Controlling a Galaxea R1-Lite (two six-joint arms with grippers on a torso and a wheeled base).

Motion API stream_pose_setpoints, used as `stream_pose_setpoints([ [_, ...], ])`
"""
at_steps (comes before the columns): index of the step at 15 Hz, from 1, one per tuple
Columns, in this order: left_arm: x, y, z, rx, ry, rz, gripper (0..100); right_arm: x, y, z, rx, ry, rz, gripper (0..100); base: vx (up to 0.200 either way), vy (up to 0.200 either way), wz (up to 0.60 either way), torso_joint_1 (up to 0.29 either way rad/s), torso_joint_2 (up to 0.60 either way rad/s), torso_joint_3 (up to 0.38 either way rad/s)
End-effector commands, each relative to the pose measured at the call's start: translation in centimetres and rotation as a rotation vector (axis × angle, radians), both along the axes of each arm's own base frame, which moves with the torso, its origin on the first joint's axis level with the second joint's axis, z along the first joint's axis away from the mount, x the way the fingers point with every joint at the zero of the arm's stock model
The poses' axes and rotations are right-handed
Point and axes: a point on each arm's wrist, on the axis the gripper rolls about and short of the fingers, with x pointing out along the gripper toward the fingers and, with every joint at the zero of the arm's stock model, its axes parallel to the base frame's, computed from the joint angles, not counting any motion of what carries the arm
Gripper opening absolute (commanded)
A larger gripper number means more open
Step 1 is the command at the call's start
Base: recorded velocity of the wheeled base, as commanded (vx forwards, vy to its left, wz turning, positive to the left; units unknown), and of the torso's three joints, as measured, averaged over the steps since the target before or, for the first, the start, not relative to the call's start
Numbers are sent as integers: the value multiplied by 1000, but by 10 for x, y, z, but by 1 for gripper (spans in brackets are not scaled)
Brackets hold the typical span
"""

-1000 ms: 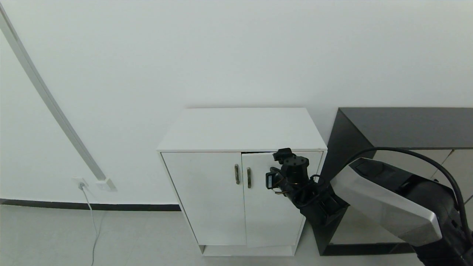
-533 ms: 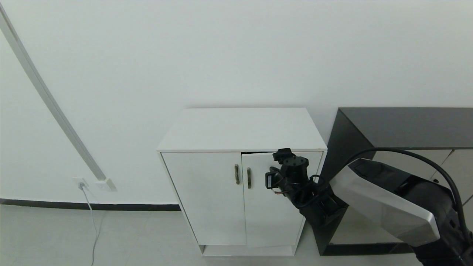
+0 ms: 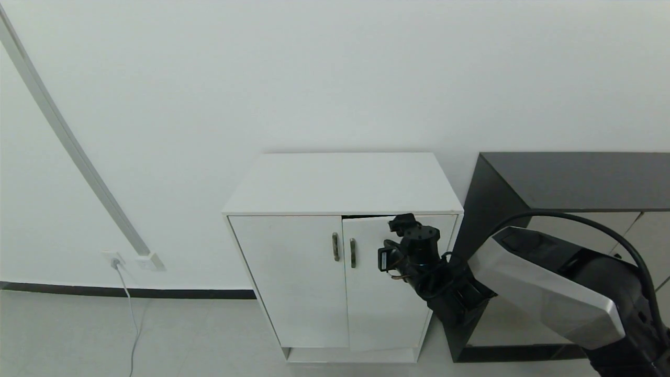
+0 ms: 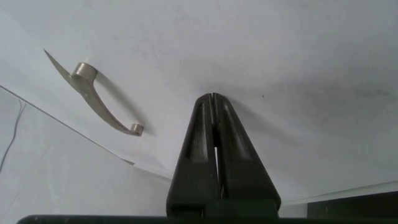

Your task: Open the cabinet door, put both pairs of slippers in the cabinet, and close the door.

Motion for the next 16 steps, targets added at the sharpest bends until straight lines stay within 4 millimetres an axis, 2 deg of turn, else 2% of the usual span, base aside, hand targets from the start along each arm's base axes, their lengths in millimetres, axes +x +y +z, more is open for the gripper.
stream_pose_setpoints([
  [1,0,0,0,0,0,0,0,-11,-6,12,-1,1,3,0,0,0,0,0,0,0],
  [7,0,0,0,0,1,0,0,-54,-29,43,10,-14,16,0,0,0,0,0,0,0],
  [8,0,0,0,0,1,0,0,-68,-41,55,21,-29,14,0,0,0,0,0,0,0],
  [13,0,0,0,1,1,0,0,-128,-84,87,43,-62,8,0,0,0,0,0,0,0],
  [15,0,0,0,1,0,0,0,-145,-94,93,40,-57,14,0,0,0,0,0,0,0],
  [16,0,0,0,1,1,0,0,-147,-94,91,36,-52,19,0,0,0,0,0,0,0],
])
